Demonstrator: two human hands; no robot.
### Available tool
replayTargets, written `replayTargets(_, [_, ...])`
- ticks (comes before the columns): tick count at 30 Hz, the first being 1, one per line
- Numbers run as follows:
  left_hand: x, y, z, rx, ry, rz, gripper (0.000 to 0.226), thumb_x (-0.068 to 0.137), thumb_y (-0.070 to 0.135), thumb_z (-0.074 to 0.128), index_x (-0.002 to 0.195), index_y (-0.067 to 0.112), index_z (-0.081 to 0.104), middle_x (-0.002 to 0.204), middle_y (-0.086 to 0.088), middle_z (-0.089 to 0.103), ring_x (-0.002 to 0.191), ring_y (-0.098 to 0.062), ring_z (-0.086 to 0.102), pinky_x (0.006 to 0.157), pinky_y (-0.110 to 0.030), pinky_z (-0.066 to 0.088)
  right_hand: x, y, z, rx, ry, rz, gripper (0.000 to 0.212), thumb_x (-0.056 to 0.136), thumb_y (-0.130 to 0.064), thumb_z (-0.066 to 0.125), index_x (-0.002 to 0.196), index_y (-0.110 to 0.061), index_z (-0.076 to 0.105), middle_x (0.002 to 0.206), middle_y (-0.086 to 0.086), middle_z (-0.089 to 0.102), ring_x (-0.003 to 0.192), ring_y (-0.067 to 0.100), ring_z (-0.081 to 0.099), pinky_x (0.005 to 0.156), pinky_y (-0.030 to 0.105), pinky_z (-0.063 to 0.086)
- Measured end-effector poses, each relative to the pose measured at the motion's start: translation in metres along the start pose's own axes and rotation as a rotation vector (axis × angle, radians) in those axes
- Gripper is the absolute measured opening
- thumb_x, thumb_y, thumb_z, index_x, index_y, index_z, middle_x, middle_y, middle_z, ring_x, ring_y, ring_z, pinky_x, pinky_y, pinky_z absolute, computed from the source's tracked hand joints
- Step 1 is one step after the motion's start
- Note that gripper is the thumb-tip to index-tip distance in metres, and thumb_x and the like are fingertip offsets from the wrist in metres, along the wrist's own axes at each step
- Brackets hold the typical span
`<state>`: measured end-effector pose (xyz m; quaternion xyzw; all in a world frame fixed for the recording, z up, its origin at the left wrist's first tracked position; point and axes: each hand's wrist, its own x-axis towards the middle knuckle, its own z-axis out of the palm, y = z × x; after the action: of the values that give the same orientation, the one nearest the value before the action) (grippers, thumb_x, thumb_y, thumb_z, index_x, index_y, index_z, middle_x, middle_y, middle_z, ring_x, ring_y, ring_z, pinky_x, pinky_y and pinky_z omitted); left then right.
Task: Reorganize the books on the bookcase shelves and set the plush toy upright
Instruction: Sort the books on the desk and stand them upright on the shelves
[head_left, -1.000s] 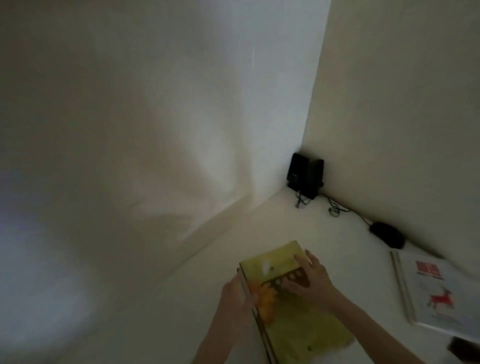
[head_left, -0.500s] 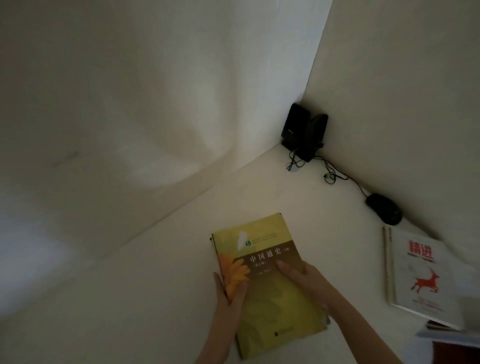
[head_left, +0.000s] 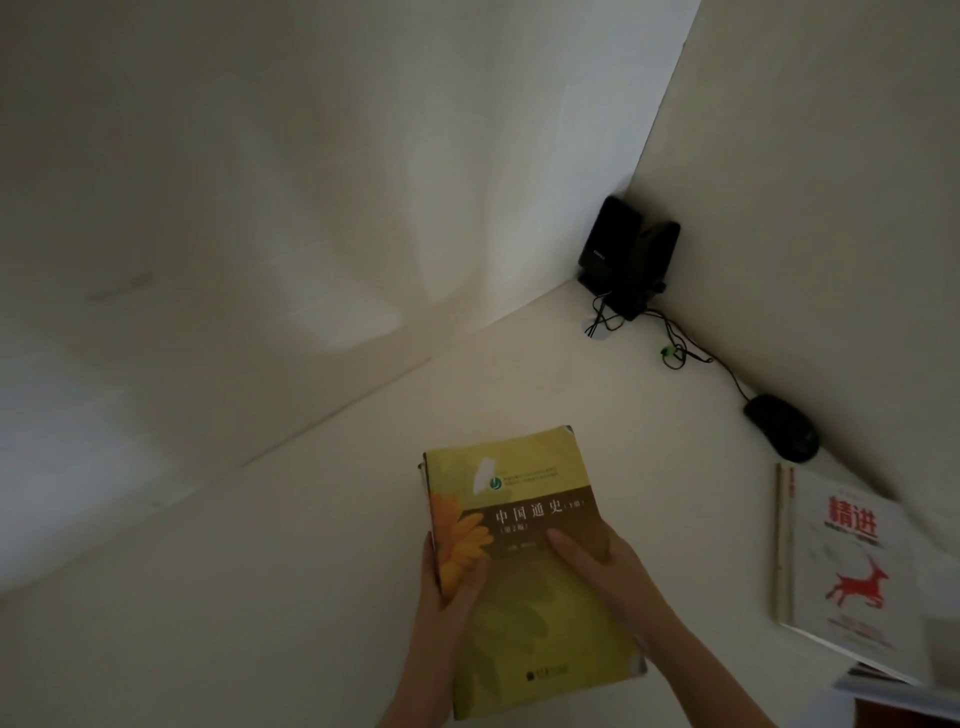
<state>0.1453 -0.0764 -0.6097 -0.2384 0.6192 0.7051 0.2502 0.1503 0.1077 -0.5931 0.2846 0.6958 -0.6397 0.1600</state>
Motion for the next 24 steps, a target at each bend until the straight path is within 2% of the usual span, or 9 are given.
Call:
replayTargets(3, [-0.003,0.0,0.001,-0.009,-0.006,0.021,0.086,0.073,0.04,0.076,0.145,0.038,0.028,0.135,0.002,0.052,0.111,-0.018,0.059,0.091,-0.042,0.052,-0.002,0.0,-0.002,0.041,-0.008,0.011,0.046,0.072,-0.037,0.073,0.115,-0.023,0.061,0.1,-0.004,0.073,0.086,0.014,0.072,0.076,0.034,0.059])
replayTargets(6, [-0.009,0.002,0.006,0.009,-0.002,0.067,0.081,0.077,0.037,0.075,0.143,0.041,0.027,0.134,0.006,0.05,0.108,-0.014,0.059,0.087,-0.036,0.054,-0.003,-0.001,-0.004,0.06,-0.011,0.032,0.044,0.073,-0.035,0.074,0.114,-0.023,0.062,0.1,-0.003,0.074,0.088,0.018,0.072,0.082,0.042,0.058])
replayTargets(9, [-0.016,0.005,0.01,0.044,0.018,0.119,0.084,0.07,0.041,0.071,0.139,0.046,0.023,0.141,0.008,0.041,0.119,-0.015,0.052,0.095,-0.036,0.049,-0.007,-0.001,-0.007,0.086,-0.004,0.044,0.039,0.075,-0.033,0.073,0.112,-0.022,0.064,0.097,-0.002,0.075,0.086,0.02,0.072,0.079,0.041,0.058])
replayTargets(10, [-0.019,0.004,0.012,0.062,0.03,0.152,0.085,0.076,0.036,0.072,0.142,0.042,0.02,0.143,0.008,0.038,0.122,-0.013,0.049,0.096,-0.029,0.048,-0.008,-0.001,-0.008,0.104,-0.005,0.05,0.038,0.075,-0.031,0.073,0.111,-0.021,0.064,0.096,-0.001,0.075,0.085,0.022,0.072,0.075,0.039,0.059])
replayTargets(12, [-0.026,0.006,0.019,0.109,0.062,0.249,0.078,0.085,0.015,0.068,0.143,0.033,0.019,0.138,0.01,0.039,0.122,-0.009,0.046,0.085,-0.009,0.045,-0.012,-0.001,-0.01,0.133,-0.016,0.058,0.038,0.074,-0.029,0.073,0.11,-0.019,0.064,0.096,0.002,0.075,0.084,0.024,0.072,0.071,0.037,0.058])
replayTargets(14, [-0.029,0.005,0.023,0.145,0.103,0.334,0.074,0.083,0.0,0.065,0.138,0.028,0.023,0.133,0.008,0.041,0.122,-0.011,0.045,0.077,0.001,0.042,-0.015,-0.003,-0.011,0.144,-0.024,0.064,0.041,0.072,-0.03,0.074,0.11,-0.017,0.064,0.096,0.004,0.075,0.085,0.027,0.072,0.072,0.039,0.058])
replayTargets(19, [-0.027,0.005,0.022,0.052,0.076,0.365,0.081,0.078,-0.005,0.067,0.145,0.018,0.028,0.137,-0.001,0.049,0.12,-0.013,0.054,0.089,-0.014,0.049,-0.02,-0.006,-0.011,0.152,-0.024,0.039,0.049,0.071,-0.035,0.081,0.113,-0.02,0.063,0.099,0.002,0.074,0.087,0.025,0.072,0.076,0.041,0.058])
replayTargets(22, [-0.031,0.017,0.02,0.029,0.025,0.43,0.088,0.078,-0.005,0.067,0.143,0.034,0.022,0.131,0.007,0.055,0.115,-0.006,0.058,0.094,-0.022,0.049,-0.025,-0.008,-0.014,0.108,-0.011,0.002,0.059,0.063,-0.041,0.078,0.117,-0.024,0.06,0.101,-0.002,0.074,0.088,0.02,0.072,0.076,0.04,0.058])
replayTargets(24, [-0.032,0.025,0.018,0.046,0.006,0.491,0.091,0.078,0.003,0.069,0.139,0.047,0.017,0.134,0.002,0.054,0.117,-0.012,0.058,0.098,-0.023,0.046,-0.029,-0.013,-0.017,0.115,-0.067,-0.017,0.066,0.061,-0.036,0.076,0.123,-0.024,0.056,0.103,-0.003,0.073,0.09,0.018,0.071,0.07,0.032,0.059])
